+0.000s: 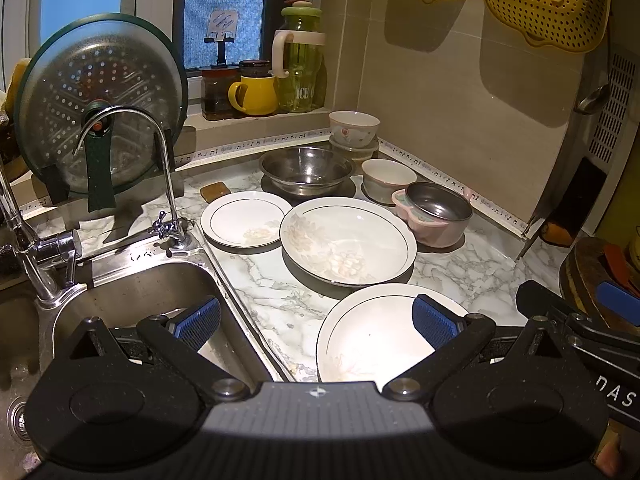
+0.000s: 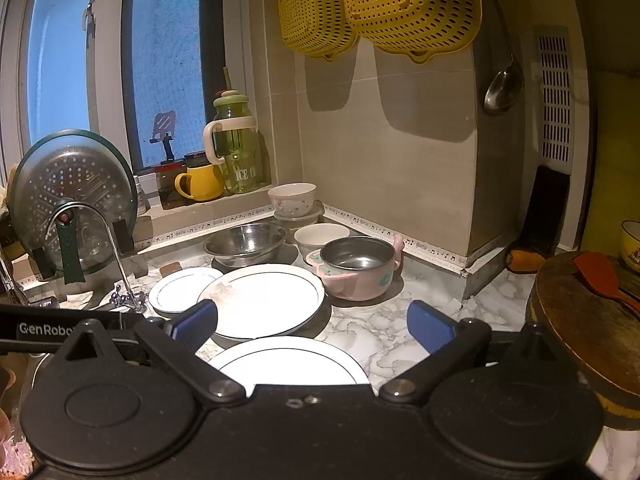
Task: Organize plates and bowls
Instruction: 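Position both grippers at the rim of the large white plate, then close both grippers on the rim of the large white plate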
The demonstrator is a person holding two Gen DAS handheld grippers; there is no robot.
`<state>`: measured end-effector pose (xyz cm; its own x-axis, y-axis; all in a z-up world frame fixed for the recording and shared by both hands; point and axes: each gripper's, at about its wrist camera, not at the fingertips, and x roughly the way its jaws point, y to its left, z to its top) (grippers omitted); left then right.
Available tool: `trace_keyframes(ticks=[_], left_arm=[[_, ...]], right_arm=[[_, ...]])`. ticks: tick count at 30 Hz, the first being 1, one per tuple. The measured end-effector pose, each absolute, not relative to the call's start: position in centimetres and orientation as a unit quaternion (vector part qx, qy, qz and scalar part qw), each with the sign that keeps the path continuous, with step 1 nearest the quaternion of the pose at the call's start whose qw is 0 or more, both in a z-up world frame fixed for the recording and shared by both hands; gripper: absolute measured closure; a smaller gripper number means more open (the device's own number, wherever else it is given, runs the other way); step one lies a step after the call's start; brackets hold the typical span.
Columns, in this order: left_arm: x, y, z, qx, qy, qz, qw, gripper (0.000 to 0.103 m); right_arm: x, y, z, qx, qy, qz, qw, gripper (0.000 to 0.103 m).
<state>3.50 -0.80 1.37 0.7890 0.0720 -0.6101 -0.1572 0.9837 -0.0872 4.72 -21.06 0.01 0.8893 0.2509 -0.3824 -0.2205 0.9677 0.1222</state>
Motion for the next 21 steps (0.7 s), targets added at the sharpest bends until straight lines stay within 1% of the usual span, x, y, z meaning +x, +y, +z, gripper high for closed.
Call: trace_keyframes(ticks=[13,17,21], left_arm=[[3.8,-0.5,0.8,-0.073,0.329,0.032,0.941,0.000],[4.2,0.4,-0.1,-0.091,0.339,0.028,0.936,0.000],[4.4,1.1,-1.2,-0.101,0.345,0.031,0.933,0.000]], right_arm=[[4.6,-21.0,0.0,0.033,0.204,0.105,0.973,0.002],[5.4,-21.2,-0.2,0.025,0.230,0.113,0.966,0.006],[6.2,-21.3,-1.3,-0.007,0.255,0.111,0.961,0.010]])
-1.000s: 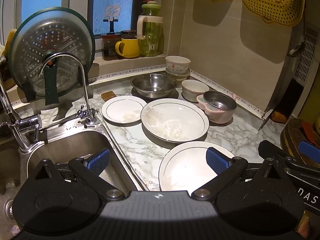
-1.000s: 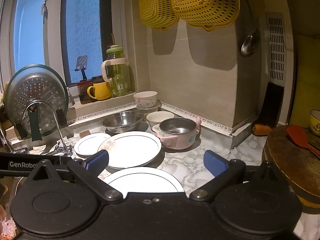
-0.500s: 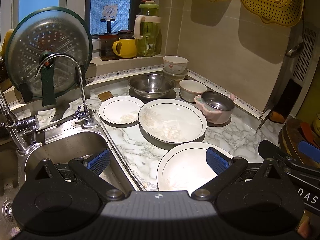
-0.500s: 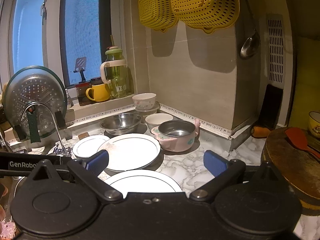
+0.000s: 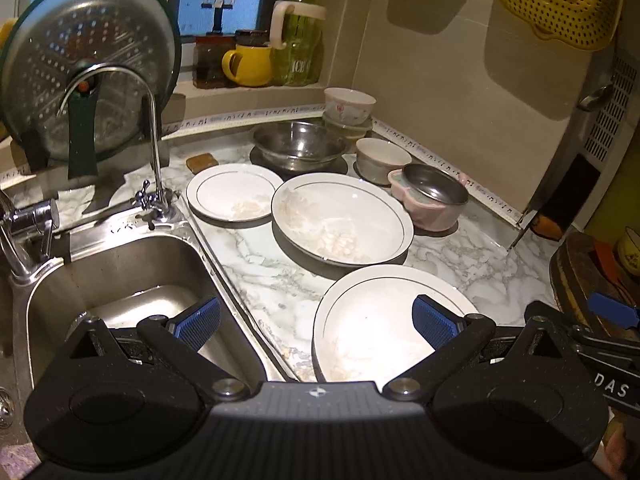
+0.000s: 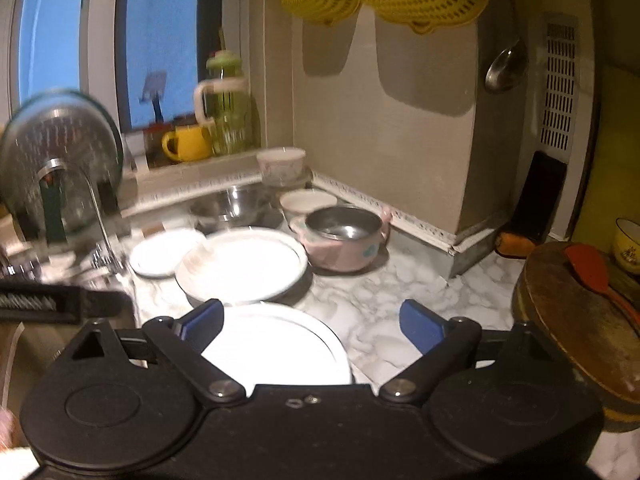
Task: Organize plates and bowls
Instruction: 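Close both grippers on the rim of the large white plate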
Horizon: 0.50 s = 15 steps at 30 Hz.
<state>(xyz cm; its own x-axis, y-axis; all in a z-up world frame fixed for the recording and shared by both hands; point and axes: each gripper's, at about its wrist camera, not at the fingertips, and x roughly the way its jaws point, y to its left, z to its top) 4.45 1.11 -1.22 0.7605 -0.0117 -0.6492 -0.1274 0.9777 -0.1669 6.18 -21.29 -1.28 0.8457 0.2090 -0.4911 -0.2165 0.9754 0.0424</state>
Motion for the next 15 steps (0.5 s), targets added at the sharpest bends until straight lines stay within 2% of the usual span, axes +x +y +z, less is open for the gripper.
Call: trace_keyframes(ticks=[6,8,11,15], left_arm=[[5.7,1.7,-3.1,-0.123,0.381,0.022,0.916,0.002],[6.3,1.8,-4.0,-0.130,0.396,0.025,0.909,0.014],[7.7,1.8,-5.4,-0.139,0.425,0.033,0.894,0.024],[9.2,1.8,-7.1,-0.153,0.456,0.037,0.876,0.025]], right_arm=[[8.5,-22.5,-3.3,-0.022,0.318,0.118,0.941,0.023],[9.5,-22.9,-4.1,-0.025,0.335,0.127,0.933,0.025],[11.5,-23.5,-5.3,-0.025,0.362,0.143,0.921,0.031],[14.0,-24.3,-6.9,-0.018,0.402,0.170,0.900,0.035]])
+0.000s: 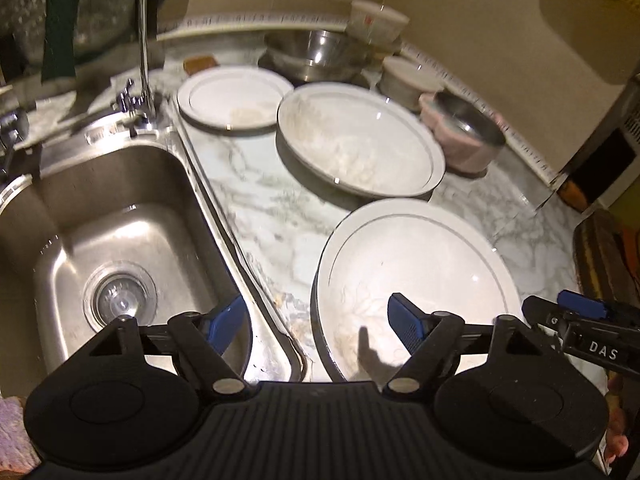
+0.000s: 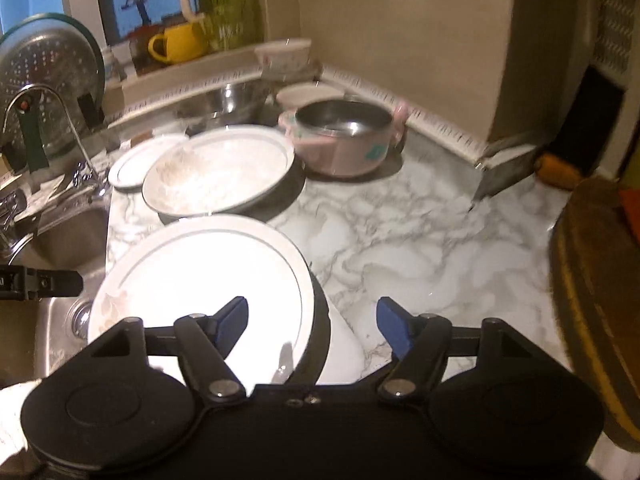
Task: Organize plates and bowls
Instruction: 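Close both grippers on the rim of the large white plate, then lift the large white plate with both grippers toward the other plates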
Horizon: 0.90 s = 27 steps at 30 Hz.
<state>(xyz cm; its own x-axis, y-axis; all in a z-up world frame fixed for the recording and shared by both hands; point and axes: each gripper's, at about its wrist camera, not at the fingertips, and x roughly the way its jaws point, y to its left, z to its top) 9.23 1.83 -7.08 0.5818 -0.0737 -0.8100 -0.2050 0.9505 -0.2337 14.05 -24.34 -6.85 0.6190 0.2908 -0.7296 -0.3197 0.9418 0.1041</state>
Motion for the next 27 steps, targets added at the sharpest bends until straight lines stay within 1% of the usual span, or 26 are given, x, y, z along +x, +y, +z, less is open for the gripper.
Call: trace_keyframes(ticks=[1,2,3,4,5,6,7,8,12,13,14,16,18,19,20,22,27], left_arm=[[9.6,1.9,-7.5,-0.159,0.462,0.035,0.872,0.025],[9.9,1.9,-7.8,-0.166,0.469,0.032,0.867,0.027],[10.4,1.9,-8.2,-0.174,0.475,0.027,0.862,0.032],[10.8,2.0,-8.6,-0.180,0.485,0.023,0.856,0.040],[11.3,1.9,-8.9,-0.184,0.493,0.021,0.850,0.044],[11.5,1.9,-9.3,-0.188,0.498,0.021,0.846,0.045],[11.7,1.8,-9.5,-0.191,0.501,0.020,0.844,0.049],[11.8,1.7,-9.7,-0.193,0.504,0.017,0.842,0.054],[12.1,1.8,-10.3,-0.200,0.517,0.019,0.832,0.062],[12.2,1.9,-10.4,-0.204,0.519,0.021,0.830,0.067],[12.2,2.1,-10.5,-0.208,0.520,0.020,0.828,0.070],[12.2,2.3,-10.6,-0.215,0.520,0.020,0.826,0.070],[12.3,2.3,-10.7,-0.217,0.521,0.019,0.825,0.073],[12.3,2.3,-10.8,-0.219,0.522,0.017,0.824,0.076],[12.4,2.3,-10.9,-0.219,0.524,0.015,0.823,0.080],[12.4,2.2,-11.0,-0.220,0.525,0.010,0.822,0.084],[12.5,2.3,-11.3,-0.225,0.526,0.009,0.820,0.088]], right_arm=[[14.7,-24.5,-7.3,-0.019,0.414,0.175,0.893,0.037],[15.3,-24.6,-7.8,-0.017,0.423,0.180,0.888,0.042],[15.9,-24.7,-8.3,-0.011,0.436,0.185,0.881,0.044],[16.5,-24.8,-8.7,-0.006,0.447,0.190,0.874,0.045],[17.1,-25.0,-9.1,0.000,0.459,0.199,0.866,0.047],[17.5,-25.2,-9.5,0.007,0.467,0.204,0.860,0.048],[18.0,-25.4,-9.9,0.010,0.476,0.207,0.855,0.049],[18.5,-25.5,-10.2,0.013,0.485,0.212,0.848,0.053],[19.6,-25.8,-11.0,0.031,0.511,0.237,0.826,0.062],[19.7,-25.7,-11.0,0.035,0.515,0.243,0.821,0.066],[20.0,-25.8,-11.1,0.037,0.518,0.250,0.817,0.070],[20.3,-25.6,-11.0,0.038,0.521,0.259,0.813,0.077],[20.6,-25.5,-11.0,0.038,0.524,0.265,0.808,0.082],[20.6,-25.5,-11.0,0.039,0.526,0.269,0.806,0.085],[20.7,-25.4,-11.0,0.039,0.527,0.272,0.804,0.087],[20.8,-25.4,-11.0,0.041,0.529,0.276,0.801,0.089],[20.9,-25.5,-11.1,0.049,0.532,0.278,0.798,0.091]])
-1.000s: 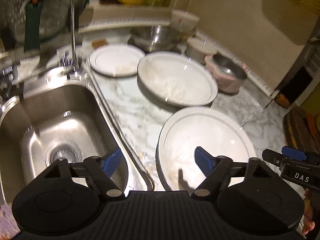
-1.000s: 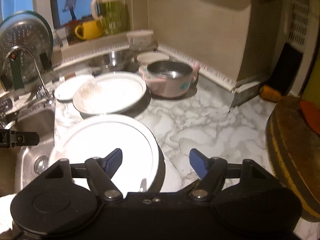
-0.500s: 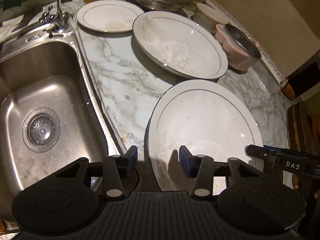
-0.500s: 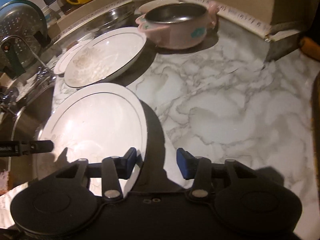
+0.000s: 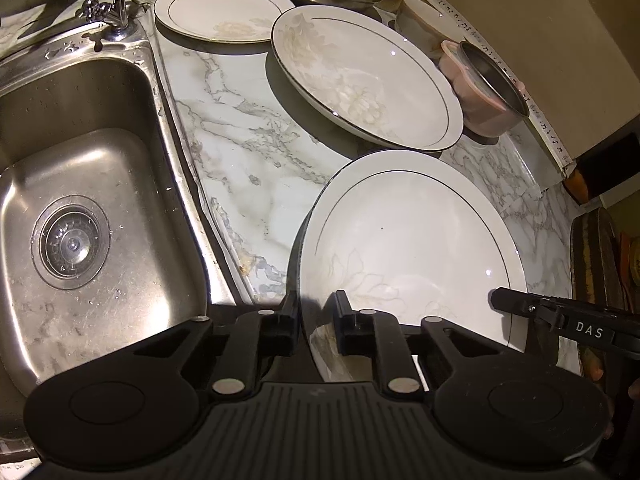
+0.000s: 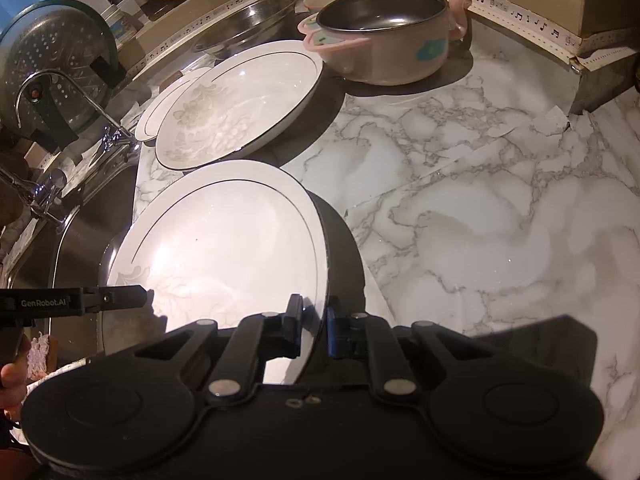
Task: Organize plates and bowls
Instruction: 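Lift the large white plate with both grippers toward the other plates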
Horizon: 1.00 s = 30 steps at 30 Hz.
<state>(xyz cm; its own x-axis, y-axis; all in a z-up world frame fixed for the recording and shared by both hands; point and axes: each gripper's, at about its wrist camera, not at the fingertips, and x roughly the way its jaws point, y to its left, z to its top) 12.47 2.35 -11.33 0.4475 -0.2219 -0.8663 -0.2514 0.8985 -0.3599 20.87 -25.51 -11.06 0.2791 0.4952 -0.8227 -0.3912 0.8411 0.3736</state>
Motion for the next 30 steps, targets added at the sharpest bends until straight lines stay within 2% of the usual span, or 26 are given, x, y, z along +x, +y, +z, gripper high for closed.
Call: trace_keyframes(ticks=[18,30], left_arm=[[11.9,2.6,-10.4,-0.220,0.508,0.024,0.832,0.089],[11.1,2.7,-8.1,-0.215,0.472,0.027,0.854,0.089]], right_arm=[[20.6,-25.1,-10.3,0.060,0.532,0.265,0.802,0.092],[19.4,-24.9,-7.6,0.048,0.494,0.279,0.822,0.092]])
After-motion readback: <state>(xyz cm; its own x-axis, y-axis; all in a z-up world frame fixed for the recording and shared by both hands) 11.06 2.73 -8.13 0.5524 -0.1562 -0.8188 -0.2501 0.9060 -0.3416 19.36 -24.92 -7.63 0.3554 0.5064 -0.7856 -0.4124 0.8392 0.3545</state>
